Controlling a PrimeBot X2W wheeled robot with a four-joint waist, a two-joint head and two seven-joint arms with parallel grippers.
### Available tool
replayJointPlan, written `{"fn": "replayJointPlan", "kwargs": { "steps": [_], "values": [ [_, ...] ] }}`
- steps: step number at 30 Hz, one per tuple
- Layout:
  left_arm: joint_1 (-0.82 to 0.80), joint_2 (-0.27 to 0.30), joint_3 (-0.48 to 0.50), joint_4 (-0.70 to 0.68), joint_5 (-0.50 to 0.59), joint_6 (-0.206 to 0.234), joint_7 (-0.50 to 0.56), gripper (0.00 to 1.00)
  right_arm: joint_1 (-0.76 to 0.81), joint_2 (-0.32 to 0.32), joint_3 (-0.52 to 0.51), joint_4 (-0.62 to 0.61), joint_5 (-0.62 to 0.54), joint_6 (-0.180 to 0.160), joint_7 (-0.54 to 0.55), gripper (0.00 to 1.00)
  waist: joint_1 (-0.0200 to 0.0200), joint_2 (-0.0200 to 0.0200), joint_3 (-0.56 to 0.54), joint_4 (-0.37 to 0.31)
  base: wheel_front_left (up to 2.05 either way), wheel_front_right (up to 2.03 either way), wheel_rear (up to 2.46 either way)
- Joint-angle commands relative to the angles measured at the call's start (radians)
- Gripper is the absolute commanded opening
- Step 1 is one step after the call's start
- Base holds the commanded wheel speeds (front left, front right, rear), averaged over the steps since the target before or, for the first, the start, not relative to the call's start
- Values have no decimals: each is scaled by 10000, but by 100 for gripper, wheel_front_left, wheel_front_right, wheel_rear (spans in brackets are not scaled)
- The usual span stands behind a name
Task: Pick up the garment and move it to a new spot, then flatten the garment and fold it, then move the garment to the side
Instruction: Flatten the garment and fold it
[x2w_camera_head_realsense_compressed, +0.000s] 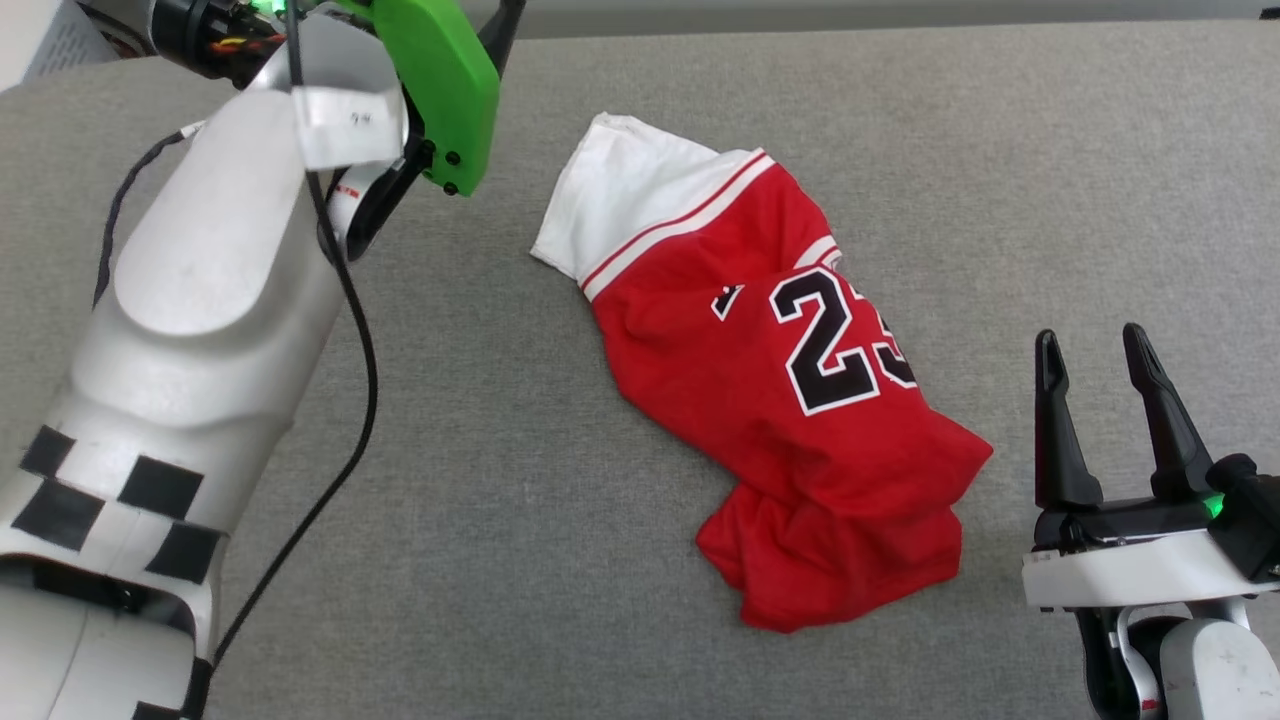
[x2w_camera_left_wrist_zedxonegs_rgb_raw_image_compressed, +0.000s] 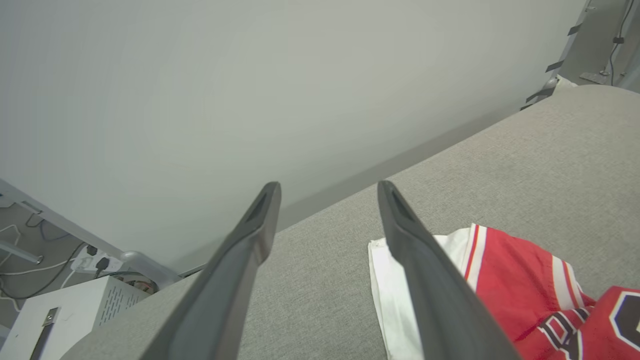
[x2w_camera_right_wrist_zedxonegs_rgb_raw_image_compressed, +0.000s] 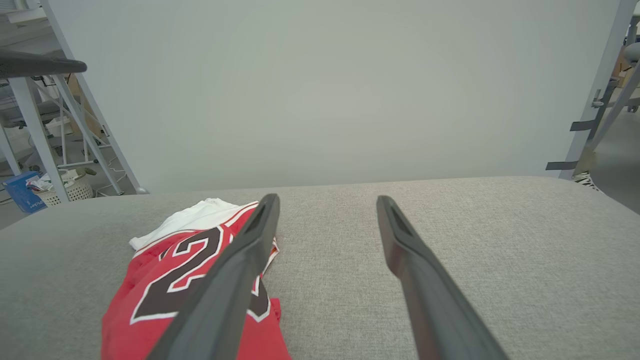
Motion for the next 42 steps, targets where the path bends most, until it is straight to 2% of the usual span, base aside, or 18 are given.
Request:
{"fn": "replayJointPlan", "kwargs": {
  "steps": [1,6,10,15,23,24,25,27,34,36,39,42],
  "values": [
    [-400,209,-466,179,-475,-24,651,100,-252,-10,38,-58,-63,-9,-59,100,0,-1,630,-520,0,0,0],
    [-1292,580,-2129,791,-2328,-25,3098,100,-596,-10,137,-100,-23,-9,-59,100,0,-1,1165,-870,0,0,0],
    [-1615,760,-3089,1202,-3382,-26,4478,100,-824,-10,196,-116,-13,-9,-59,100,0,-1,1550,-1092,0,0,0],
    [-1776,932,-4017,1628,-4120,-26,5317,100,-1046,-10,250,-126,67,-9,-59,100,0,-1,1980,-1351,0,0,0],
    [-1508,1200,-5630,1737,-4659,-26,5784,100,-1183,-10,291,-88,79,-9,-59,100,0,-1,2211,-1475,0,0,0],
    [-1473,1230,-5722,1686,-4825,-26,5656,35,-1169,-10,259,-81,62,-9,-59,100,0,-1,2171,-1438,0,0,0],
    [-1456,1245,-5794,1660,-4944,-26,5542,0,-1150,-10,222,-71,42,-9,-59,100,0,-1,2119,-1395,0,0,0],
    [-1531,1323,-6045,1477,-5021,-26,5110,0,-1107,-10,161,-58,-36,-9,-59,100,0,-1,1949,-1270,0,0,0],
    [-1841,1781,-6119,741,-5132,-26,2232,0,-665,-10,1,19,-277,-9,-59,100,0,-1,841,-574,0,0,0],
    [-1685,2264,-6134,239,-5185,-26,1309,0,-407,-10,-96,44,-323,-9,-59,100,0,-1,384,-221,0,0,0],
    [-1349,2800,-6017,-159,-5211,-24,597,0,-196,-10,-148,34,-356,-9,-59,100,0,-1,78,82,0,0,0],
    [-669,3359,-5852,-595,-5346,243,13,0,-23,-10,-217,33,-382,-9,-59,100,0,-1,-135,367,0,0,0]
  ]
}}
